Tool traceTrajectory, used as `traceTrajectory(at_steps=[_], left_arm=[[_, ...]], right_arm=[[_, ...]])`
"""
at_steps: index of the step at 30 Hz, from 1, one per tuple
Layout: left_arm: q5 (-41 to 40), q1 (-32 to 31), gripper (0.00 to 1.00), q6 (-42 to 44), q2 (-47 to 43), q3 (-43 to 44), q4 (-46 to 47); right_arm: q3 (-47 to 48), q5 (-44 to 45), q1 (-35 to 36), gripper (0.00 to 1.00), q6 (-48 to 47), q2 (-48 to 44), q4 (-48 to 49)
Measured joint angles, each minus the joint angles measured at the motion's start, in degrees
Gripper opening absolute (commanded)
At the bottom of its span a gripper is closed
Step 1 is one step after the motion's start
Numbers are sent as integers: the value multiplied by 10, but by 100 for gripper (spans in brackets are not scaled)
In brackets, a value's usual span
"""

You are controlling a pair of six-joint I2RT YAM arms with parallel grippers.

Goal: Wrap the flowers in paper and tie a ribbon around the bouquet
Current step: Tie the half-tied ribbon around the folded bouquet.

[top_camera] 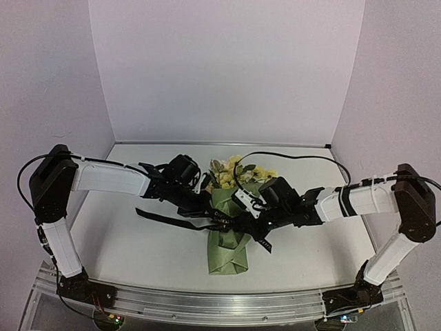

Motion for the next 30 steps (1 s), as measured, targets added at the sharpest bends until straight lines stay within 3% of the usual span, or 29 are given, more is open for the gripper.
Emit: traceTrajectory(at_steps=[17, 30], left_arm=[[-21, 14, 0, -4, -30, -33, 17], [-30, 16, 0, -4, -94, -118, 25]], right_arm=[[14, 37, 0, 0, 4, -65, -145], [62, 146, 0, 0, 28, -74, -282]])
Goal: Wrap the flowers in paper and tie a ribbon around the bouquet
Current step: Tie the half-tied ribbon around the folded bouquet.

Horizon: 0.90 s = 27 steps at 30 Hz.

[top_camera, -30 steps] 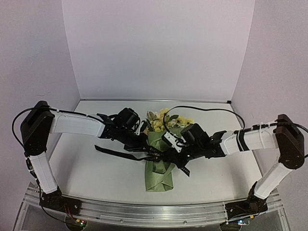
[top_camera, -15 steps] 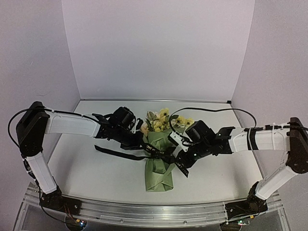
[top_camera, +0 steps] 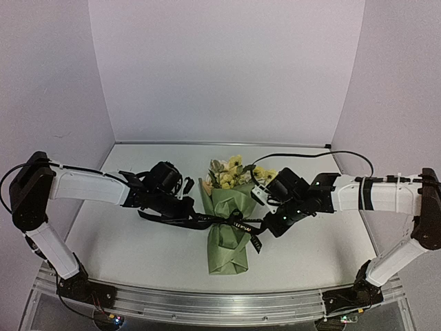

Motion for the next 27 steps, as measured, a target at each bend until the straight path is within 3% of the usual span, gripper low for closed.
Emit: traceTrajectory(at_steps=[7, 20, 27], left_arm=[[-20, 8, 0, 1, -4, -19, 9], [-39, 14, 0, 18, 25, 63, -14], [-56, 14, 0, 16, -15, -46, 54]], right_arm=[[43, 40, -3, 0, 15, 17, -47], [62, 38, -24, 0, 134, 13, -106], [5, 38, -3, 0, 173, 14, -57]])
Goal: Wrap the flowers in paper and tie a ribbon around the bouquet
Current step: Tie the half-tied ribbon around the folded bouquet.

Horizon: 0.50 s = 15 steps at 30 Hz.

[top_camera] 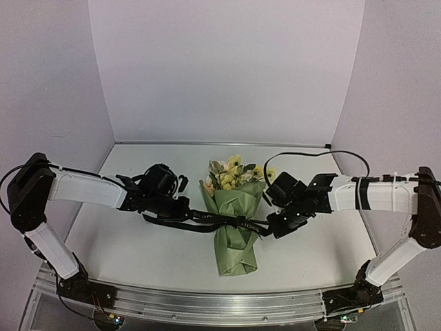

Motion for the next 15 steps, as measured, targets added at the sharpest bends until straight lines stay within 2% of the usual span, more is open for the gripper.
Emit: traceTrajectory(at_steps=[9, 15], left_arm=[[-25, 2, 0, 1, 0, -21, 6], [-21, 3, 0, 33, 0, 3, 6]], right_arm=[[-4, -5, 66, 0, 44, 47, -1], [-3, 2, 75, 0, 60, 57, 6]])
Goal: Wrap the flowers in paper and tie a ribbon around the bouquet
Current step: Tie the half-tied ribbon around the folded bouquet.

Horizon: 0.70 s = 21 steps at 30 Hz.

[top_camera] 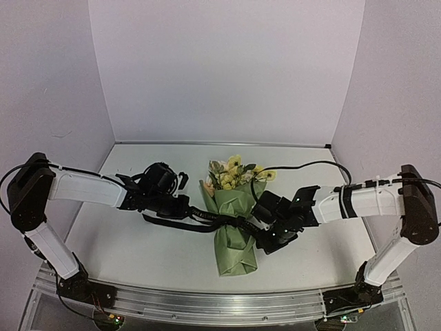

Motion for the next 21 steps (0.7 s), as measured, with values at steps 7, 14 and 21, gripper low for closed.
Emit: traceTrajectory(at_steps=[7, 14, 21], left_arm=[[31, 0, 0, 35, 1, 30, 27], [62, 1, 0, 41, 2, 30, 40], [94, 2, 1, 45, 33, 53, 45]], right_arm=[[-67, 67, 3, 0, 29, -27, 56], [-78, 108, 73, 0, 40, -23, 95], [-60, 107, 86, 0, 30, -14, 113]])
